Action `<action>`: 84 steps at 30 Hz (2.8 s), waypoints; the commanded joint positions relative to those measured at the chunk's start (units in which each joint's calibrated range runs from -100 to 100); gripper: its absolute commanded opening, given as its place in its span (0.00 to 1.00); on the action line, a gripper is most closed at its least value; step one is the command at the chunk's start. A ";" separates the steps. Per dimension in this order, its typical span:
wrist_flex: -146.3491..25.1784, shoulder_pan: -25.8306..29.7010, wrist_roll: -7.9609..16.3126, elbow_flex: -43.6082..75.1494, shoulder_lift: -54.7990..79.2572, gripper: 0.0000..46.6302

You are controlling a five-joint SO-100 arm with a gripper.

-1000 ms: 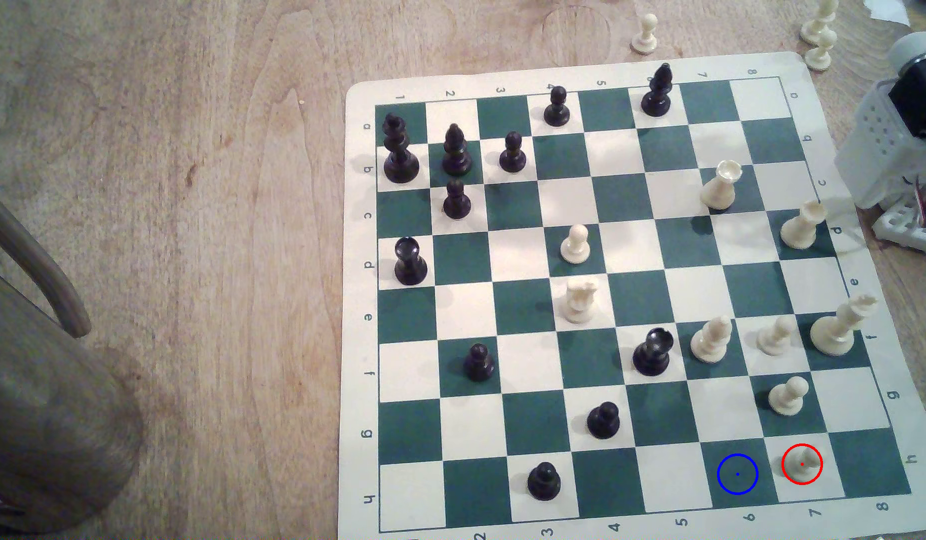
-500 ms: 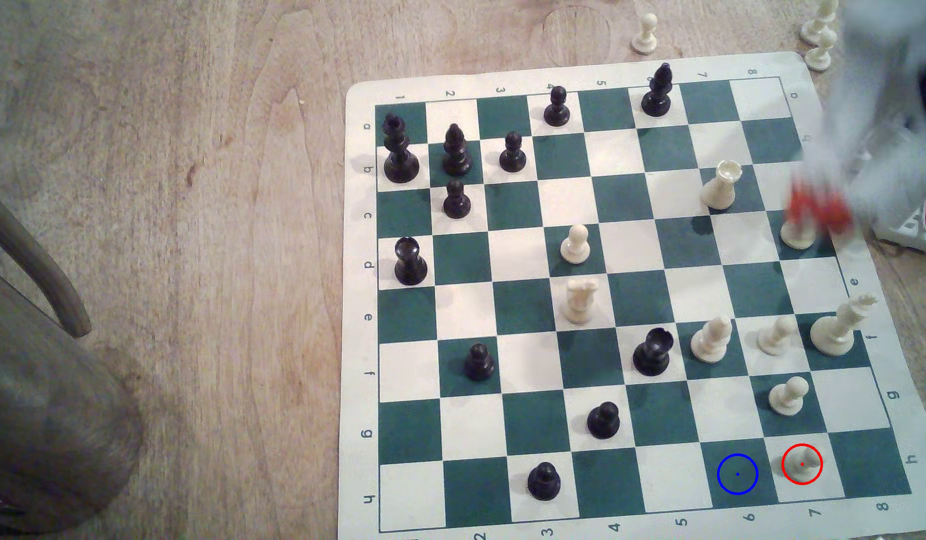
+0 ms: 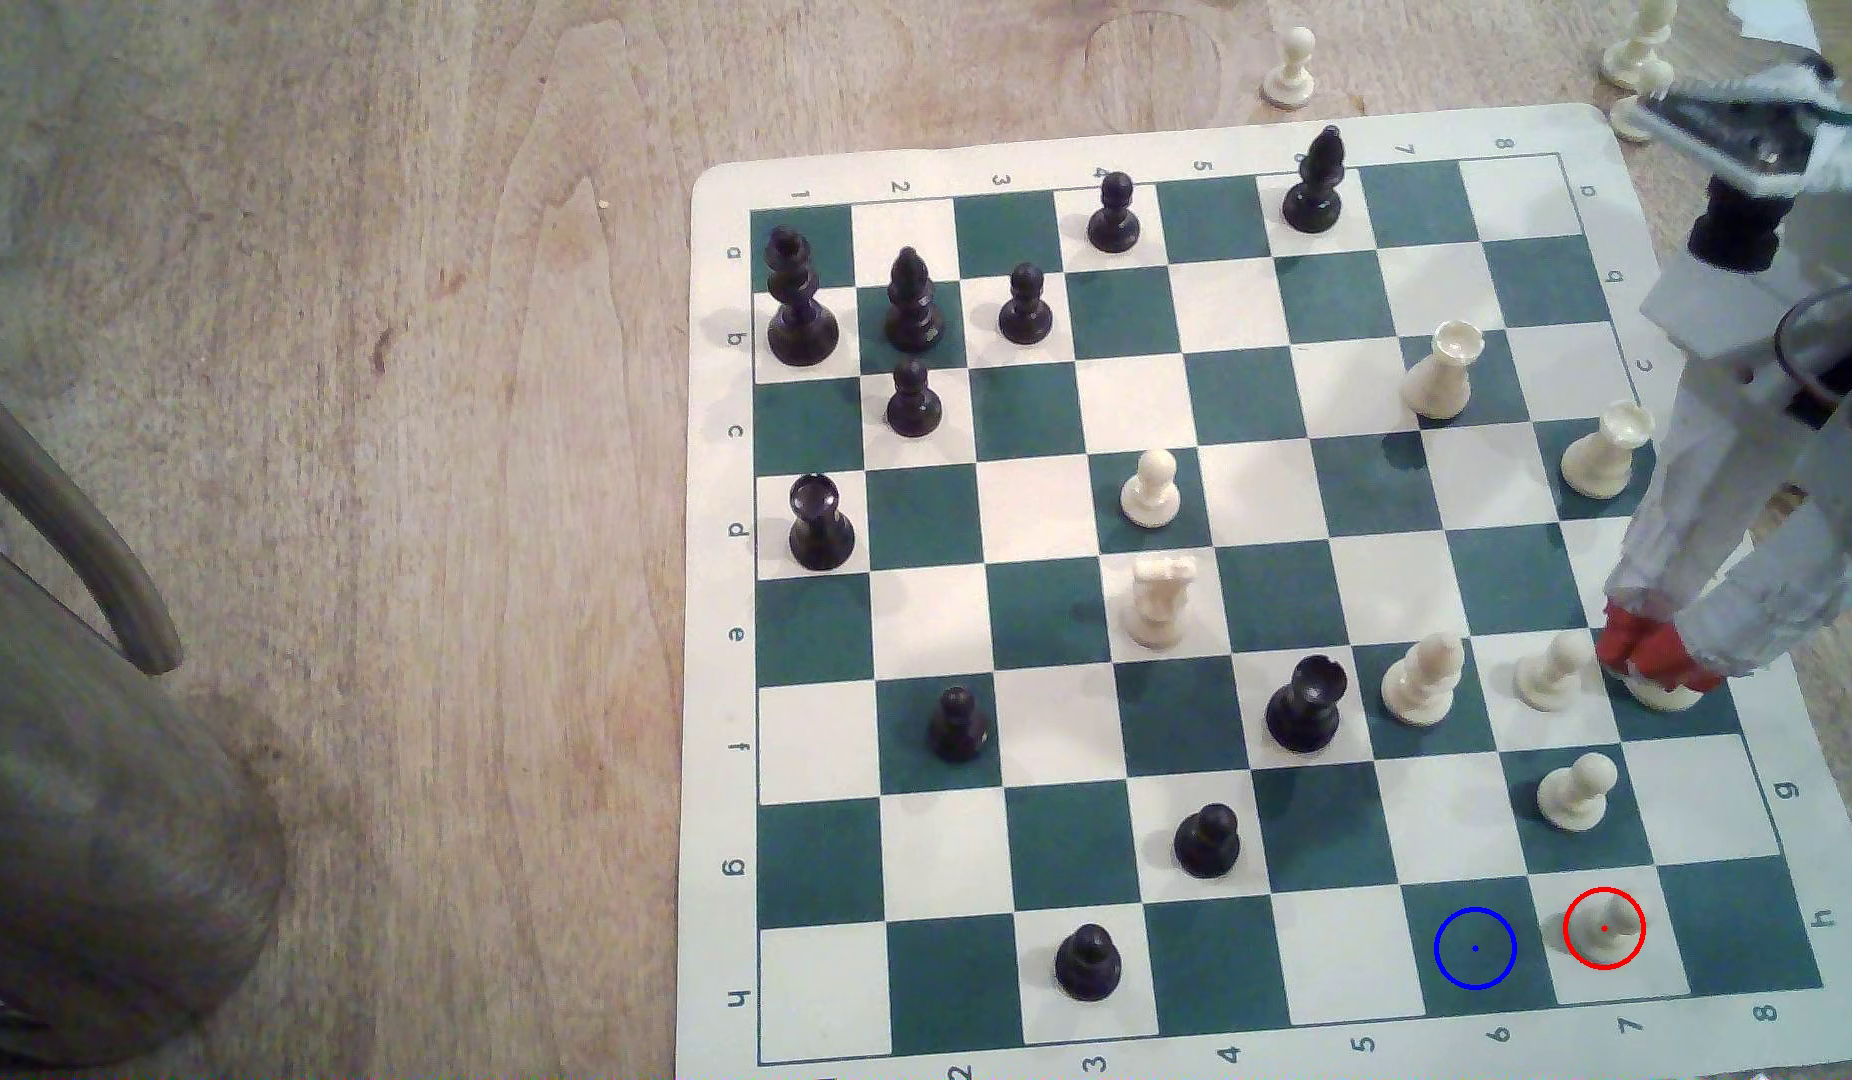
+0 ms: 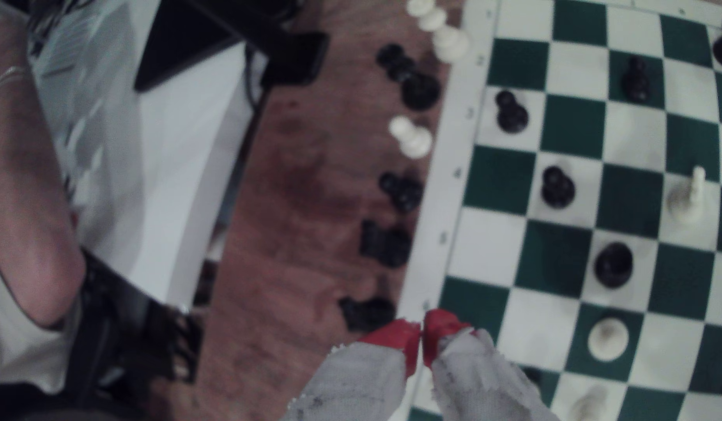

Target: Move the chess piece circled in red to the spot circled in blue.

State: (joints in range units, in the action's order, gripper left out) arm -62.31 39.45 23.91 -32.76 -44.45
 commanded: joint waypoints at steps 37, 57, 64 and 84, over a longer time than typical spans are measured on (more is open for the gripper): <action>1.21 12.52 0.68 4.02 23.99 0.36; 4.82 9.63 -1.17 4.11 34.01 0.44; 5.72 7.44 -1.90 4.11 35.96 0.43; 7.27 6.97 -2.39 5.56 40.37 0.29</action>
State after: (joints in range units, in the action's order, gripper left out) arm -55.62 46.76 21.81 -31.13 -3.14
